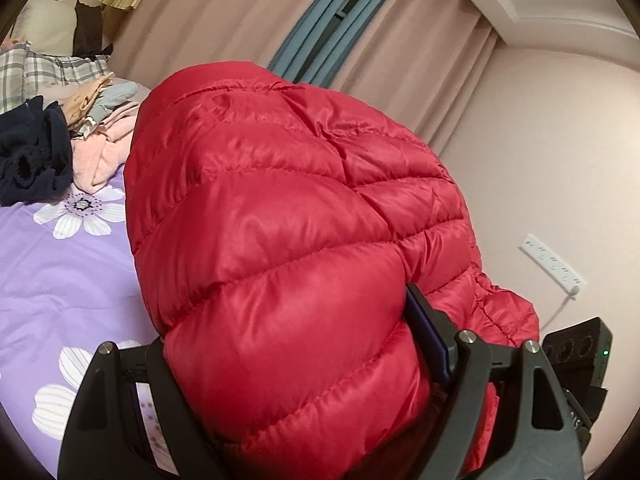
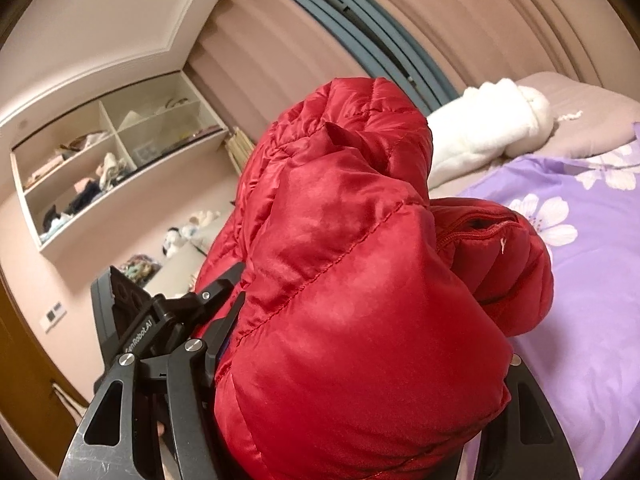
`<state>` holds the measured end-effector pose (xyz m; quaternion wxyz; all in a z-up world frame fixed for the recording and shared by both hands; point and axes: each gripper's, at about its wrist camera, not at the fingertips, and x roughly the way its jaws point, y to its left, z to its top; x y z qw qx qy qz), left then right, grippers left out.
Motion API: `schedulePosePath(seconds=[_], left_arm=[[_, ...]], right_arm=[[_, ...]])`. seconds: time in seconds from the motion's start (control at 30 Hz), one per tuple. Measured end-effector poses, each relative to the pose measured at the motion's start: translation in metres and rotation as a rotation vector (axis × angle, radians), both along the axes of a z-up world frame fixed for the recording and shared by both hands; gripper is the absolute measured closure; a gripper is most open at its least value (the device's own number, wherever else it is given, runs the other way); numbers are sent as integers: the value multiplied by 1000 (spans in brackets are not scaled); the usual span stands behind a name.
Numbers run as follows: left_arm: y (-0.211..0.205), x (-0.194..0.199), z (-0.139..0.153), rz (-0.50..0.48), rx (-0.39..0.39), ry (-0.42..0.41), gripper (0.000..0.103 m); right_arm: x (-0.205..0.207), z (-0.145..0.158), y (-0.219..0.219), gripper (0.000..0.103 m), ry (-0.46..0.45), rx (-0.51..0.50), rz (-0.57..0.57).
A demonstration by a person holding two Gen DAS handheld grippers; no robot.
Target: Fold large clothes
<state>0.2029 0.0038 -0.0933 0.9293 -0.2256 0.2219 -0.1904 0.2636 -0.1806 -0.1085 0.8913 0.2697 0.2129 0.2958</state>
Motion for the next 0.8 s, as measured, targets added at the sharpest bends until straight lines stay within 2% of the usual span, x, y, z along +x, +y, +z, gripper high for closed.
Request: schedulePosePath(seconds=[0.1, 0.23, 0.33, 0.43, 0.47, 0.5, 0.57, 0.6, 0.7, 0.8], left_arm=[[2, 26, -17, 11, 18, 13, 19], [3, 72, -56, 10, 12, 86, 19], [4, 102, -108, 37, 31, 156, 19], [7, 137, -182, 83, 101, 361, 14], [14, 141, -204, 96, 87, 379, 9], [20, 140, -216, 92, 54, 367, 7], [34, 140, -230, 70, -27, 387, 8], [36, 141, -230, 63, -30, 396, 8], [34, 145, -222, 74, 36, 410, 7], [37, 137, -207, 81, 68, 418, 7]], right_arm=[[22, -12, 2, 35, 20, -29, 2], [57, -40, -1, 35, 89, -45, -13], [84, -73, 2, 35, 151, -115, -27], [111, -128, 8, 35, 308, -231, -68], [117, -147, 10, 35, 356, -281, -83], [117, -162, 13, 35, 351, -304, -82], [112, -178, 15, 33, 331, -316, -82], [110, -181, 16, 32, 332, -319, -88], [104, -177, 17, 31, 342, -329, -104], [95, -166, 12, 29, 390, -311, -94]])
